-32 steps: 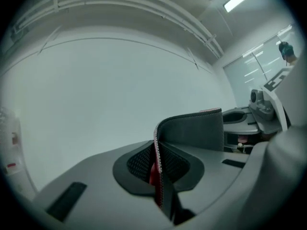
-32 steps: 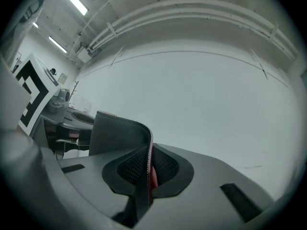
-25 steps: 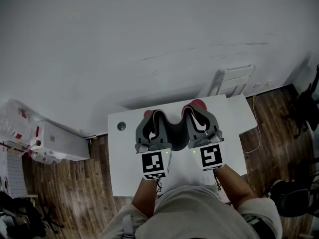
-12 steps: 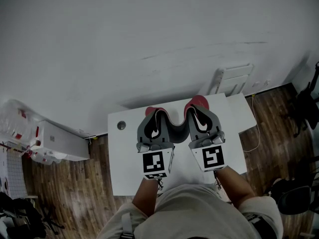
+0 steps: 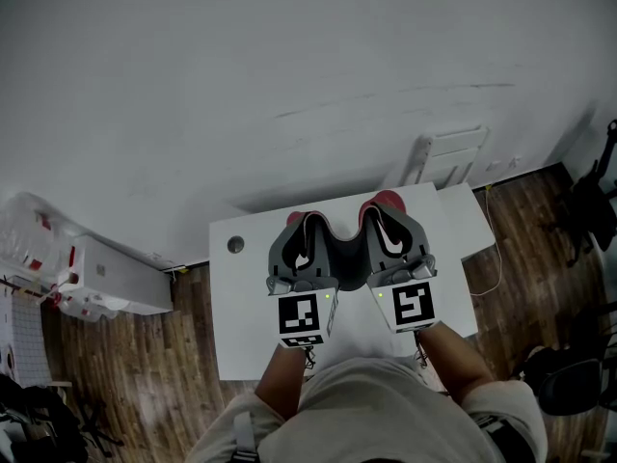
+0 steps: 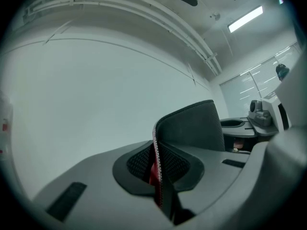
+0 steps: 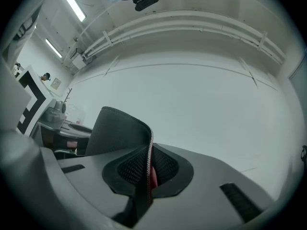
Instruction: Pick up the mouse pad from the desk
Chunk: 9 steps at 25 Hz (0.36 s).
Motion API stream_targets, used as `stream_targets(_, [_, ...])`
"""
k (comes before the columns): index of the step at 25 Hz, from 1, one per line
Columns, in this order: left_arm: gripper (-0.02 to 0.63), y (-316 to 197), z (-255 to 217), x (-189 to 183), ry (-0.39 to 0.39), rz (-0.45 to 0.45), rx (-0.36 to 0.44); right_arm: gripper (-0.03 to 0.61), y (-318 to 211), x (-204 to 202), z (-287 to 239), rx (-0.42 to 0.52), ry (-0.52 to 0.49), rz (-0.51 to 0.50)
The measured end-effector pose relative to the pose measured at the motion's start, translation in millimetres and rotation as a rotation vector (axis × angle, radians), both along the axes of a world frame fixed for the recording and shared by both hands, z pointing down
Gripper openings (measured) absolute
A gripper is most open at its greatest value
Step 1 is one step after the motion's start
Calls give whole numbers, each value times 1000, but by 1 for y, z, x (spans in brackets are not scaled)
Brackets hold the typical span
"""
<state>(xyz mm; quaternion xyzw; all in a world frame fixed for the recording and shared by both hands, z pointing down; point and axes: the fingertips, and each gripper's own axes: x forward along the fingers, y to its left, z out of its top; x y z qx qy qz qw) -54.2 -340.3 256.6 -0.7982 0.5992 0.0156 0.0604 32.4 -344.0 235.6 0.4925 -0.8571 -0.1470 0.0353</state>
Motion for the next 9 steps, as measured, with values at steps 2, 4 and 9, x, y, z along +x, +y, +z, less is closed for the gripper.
stream_targets(2, [31, 1, -1, -1, 0, 3, 2, 52, 1, -1, -1, -1, -5, 3])
stream_targets(4, [31, 2, -3, -4, -1, 1, 4, 52, 1, -2, -1, -2, -9, 5])
stream_targets(9, [31, 2, -3, -12, -4, -12, 8, 52, -1, -4, -1, 1, -2, 10])
